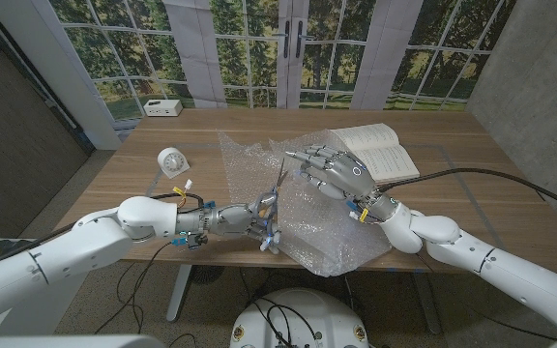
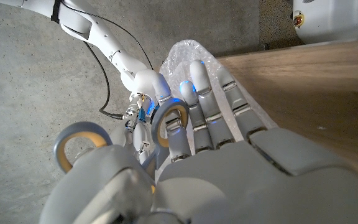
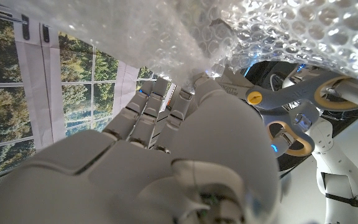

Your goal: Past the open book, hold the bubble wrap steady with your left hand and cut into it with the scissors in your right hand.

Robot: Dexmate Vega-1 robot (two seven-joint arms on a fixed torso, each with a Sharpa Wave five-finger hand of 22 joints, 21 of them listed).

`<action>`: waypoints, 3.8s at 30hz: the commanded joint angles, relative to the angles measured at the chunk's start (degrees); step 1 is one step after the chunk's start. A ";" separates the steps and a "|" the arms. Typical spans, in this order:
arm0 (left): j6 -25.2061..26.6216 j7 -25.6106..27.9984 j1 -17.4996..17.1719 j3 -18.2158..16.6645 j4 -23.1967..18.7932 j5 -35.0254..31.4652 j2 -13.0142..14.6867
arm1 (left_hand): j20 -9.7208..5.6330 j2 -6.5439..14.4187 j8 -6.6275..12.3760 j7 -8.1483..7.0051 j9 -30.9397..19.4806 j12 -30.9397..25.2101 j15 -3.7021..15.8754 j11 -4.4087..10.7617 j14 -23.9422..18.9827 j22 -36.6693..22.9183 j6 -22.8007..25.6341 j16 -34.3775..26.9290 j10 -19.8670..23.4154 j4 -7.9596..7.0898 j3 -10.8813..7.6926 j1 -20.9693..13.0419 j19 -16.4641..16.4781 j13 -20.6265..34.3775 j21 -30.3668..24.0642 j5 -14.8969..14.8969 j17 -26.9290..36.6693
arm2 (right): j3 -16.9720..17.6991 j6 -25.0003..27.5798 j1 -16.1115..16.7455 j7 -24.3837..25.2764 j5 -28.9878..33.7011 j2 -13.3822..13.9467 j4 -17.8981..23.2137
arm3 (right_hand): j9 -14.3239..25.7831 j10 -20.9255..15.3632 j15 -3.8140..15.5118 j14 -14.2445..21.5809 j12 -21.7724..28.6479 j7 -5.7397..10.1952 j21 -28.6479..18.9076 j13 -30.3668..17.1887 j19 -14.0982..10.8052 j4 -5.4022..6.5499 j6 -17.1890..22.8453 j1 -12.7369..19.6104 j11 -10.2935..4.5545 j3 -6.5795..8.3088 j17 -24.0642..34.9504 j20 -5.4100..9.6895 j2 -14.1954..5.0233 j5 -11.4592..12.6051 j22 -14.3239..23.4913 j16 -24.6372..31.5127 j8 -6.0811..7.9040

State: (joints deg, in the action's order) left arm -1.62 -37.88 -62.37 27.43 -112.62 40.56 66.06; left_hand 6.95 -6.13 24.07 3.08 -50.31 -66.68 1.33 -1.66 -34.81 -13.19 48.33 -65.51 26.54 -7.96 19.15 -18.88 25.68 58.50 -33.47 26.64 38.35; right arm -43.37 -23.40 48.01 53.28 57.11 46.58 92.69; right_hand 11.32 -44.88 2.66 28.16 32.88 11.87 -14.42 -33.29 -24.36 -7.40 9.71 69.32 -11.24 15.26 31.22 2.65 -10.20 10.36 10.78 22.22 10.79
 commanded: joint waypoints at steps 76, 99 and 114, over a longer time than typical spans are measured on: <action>1.40 -6.69 6.89 6.64 3.67 -2.98 -5.87 | 0.10 0.01 -1.09 4.91 -0.57 0.50 -0.09 0.25 -0.31 -0.29 5.51 -0.24 0.61 -0.05 0.19 0.37 0.32 0.61 0.66 0.02 0.27 | 3.08 2.27 5.41 -0.01 0.65 1.92 5.18 | 0.22 1.01 11.06 0.83 0.85 -0.01 -0.24 -0.08 -0.10 0.49 0.30 0.86 -0.33 -0.09 1.18 2.62 -0.17 0.21 0.37 -0.85 0.38; 1.85 -7.38 7.67 7.24 3.78 -3.16 -6.34 | 0.11 0.03 -1.33 4.75 -0.96 0.63 -0.03 0.27 -0.26 -0.33 5.49 -0.20 0.68 -0.06 0.20 0.41 0.42 0.66 0.80 0.01 0.25 | 2.95 1.78 5.78 0.02 1.01 2.57 5.91 | 0.23 1.17 11.07 1.05 1.07 -0.01 -0.32 0.01 -0.15 0.58 0.35 0.95 -0.32 -0.06 1.57 2.68 -0.18 0.23 0.37 -1.04 0.36; 1.41 -7.33 7.50 7.27 3.95 -3.10 -6.46 | 0.09 0.09 -1.46 4.66 -1.08 0.69 0.00 0.17 -0.20 -0.36 5.65 -0.24 0.64 -0.06 0.19 0.40 0.49 0.80 0.89 0.01 0.36 | 3.63 2.00 6.63 0.79 1.10 2.55 6.96 | 0.24 1.41 11.08 1.14 1.05 -0.03 -0.32 0.18 -0.07 0.60 0.63 1.04 -0.30 -0.01 1.76 2.75 -0.21 0.25 0.38 -1.17 0.46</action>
State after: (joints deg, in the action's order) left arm 0.18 -45.14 -54.83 34.61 -108.88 37.45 59.80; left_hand 6.95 -6.14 22.73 2.88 -51.36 -66.23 1.33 -1.48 -34.81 -13.46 49.15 -65.45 26.74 -8.00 18.96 -18.88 25.67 59.04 -32.61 26.65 38.36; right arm -40.15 -21.46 54.05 53.75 58.00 49.12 98.83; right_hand 11.31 -43.35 2.76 28.66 33.77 11.66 -14.41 -32.96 -24.36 -7.01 9.93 69.51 -11.36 15.17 32.81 2.65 -10.40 10.41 11.06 21.12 10.87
